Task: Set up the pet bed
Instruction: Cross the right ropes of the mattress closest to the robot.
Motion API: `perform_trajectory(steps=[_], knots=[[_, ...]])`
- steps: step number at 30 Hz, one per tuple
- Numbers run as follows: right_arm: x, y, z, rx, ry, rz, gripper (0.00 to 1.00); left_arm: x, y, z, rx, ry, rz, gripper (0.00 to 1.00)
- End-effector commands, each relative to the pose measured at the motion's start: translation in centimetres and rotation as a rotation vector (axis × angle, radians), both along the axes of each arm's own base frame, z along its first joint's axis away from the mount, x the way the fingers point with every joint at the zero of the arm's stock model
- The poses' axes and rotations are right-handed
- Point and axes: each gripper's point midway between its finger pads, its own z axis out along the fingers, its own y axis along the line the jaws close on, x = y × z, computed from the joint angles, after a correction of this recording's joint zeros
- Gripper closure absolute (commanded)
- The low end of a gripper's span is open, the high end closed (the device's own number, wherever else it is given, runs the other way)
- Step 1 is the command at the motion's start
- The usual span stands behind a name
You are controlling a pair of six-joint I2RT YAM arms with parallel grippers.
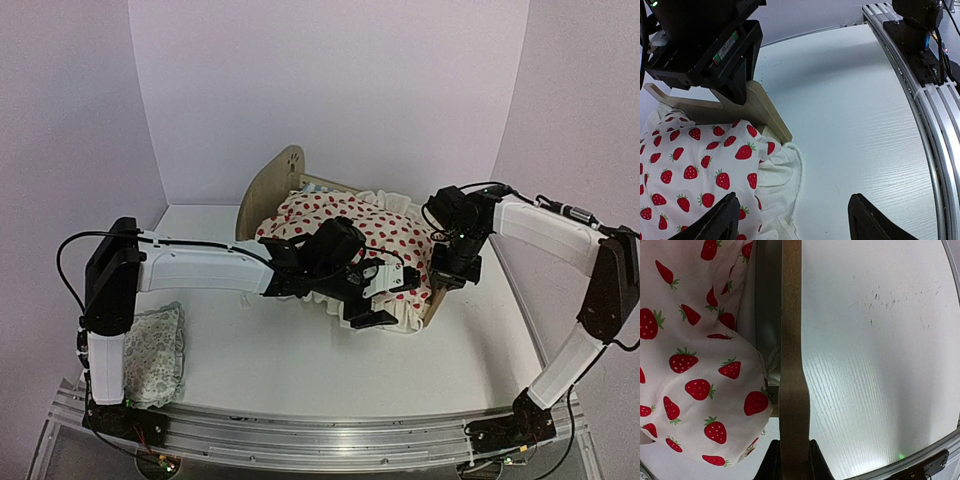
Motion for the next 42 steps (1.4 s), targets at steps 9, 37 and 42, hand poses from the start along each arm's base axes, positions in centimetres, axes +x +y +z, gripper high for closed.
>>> perform_trajectory(steps=[9, 37, 42], knots=[[4.1, 10.9, 4.9, 0.24, -0.18, 0.171, 1.0, -4.0, 4.4, 2.7, -0.194, 0.431, 0.205, 0.32], [5.5, 12.1, 10.0, 0.214, -0.247, 0.209, 1.0, -1.6, 0.0, -7.8, -0.323, 0.543, 0.479, 0.39], [5.3, 11.8, 9.8, 0.202, -0.248, 0.207, 1.0, 0.0, 0.0, -7.9, -0.385, 0.415, 0.508, 0.38]])
